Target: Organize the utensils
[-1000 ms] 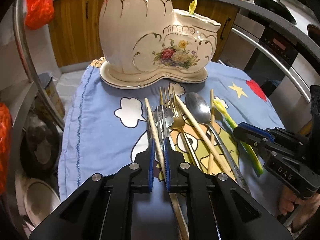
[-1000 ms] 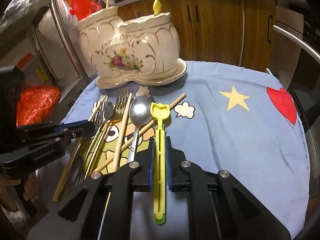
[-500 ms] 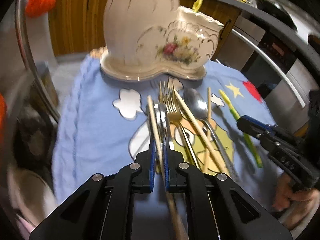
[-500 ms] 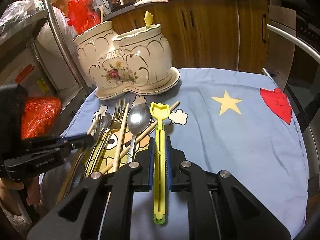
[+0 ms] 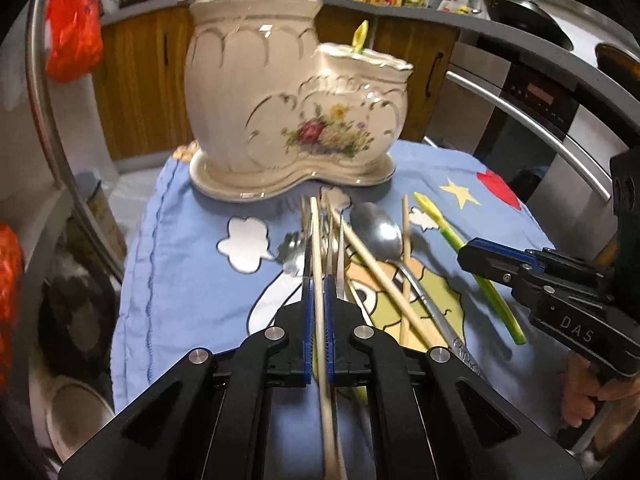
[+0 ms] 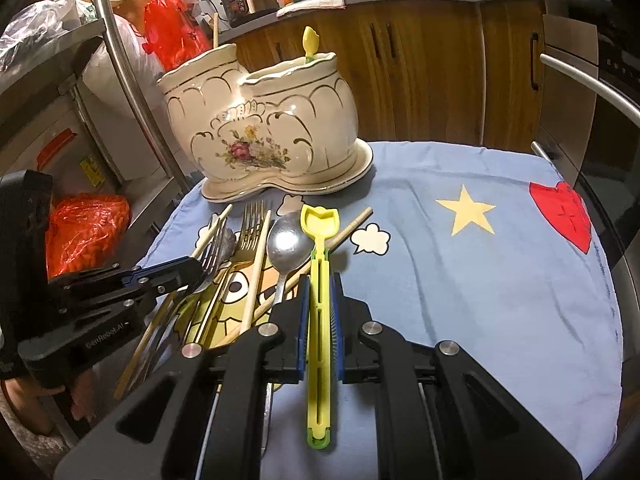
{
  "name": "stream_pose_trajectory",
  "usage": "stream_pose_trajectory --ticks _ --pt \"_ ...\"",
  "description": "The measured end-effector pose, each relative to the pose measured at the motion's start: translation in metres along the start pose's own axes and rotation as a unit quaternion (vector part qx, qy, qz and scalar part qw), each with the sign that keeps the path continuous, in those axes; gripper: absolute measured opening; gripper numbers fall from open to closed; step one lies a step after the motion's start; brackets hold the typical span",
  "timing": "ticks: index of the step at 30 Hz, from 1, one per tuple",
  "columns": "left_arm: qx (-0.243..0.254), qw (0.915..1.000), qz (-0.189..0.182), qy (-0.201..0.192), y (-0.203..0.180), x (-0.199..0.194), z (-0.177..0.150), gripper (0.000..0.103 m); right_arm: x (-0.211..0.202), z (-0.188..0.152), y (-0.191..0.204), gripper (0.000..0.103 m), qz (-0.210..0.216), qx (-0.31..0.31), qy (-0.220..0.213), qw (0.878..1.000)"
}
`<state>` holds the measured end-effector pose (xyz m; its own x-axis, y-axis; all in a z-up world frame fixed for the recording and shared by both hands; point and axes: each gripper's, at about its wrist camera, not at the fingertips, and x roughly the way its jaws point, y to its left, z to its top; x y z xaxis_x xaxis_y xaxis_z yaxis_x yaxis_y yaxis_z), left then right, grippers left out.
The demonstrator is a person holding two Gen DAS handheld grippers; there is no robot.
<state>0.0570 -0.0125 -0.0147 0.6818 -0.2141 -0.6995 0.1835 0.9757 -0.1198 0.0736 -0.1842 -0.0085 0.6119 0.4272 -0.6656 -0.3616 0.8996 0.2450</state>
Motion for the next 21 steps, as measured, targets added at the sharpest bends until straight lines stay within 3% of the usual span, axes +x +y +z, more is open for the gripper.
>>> stream_pose_trajectory --ticks 8,16,21 --pt "-0.015 0.9987 -0.019 -0.044 -0.005 -0.013 0.003 0.005 0.001 -0.003 0.006 0.01 -0.006 -0.023 0.009 1.0" --pt "-0.033 0.9979 -0.033 -0.046 -0.002 -0.016 0.005 0.005 0.008 -0.008 0.004 0.01 -0.014 -0.032 0.028 0.999" --pt "-0.052 0.9967 -0.055 -0.028 0.005 -0.012 0.004 0.005 0.006 -0.009 0.015 0.025 -0.01 -0.057 0.017 0.998"
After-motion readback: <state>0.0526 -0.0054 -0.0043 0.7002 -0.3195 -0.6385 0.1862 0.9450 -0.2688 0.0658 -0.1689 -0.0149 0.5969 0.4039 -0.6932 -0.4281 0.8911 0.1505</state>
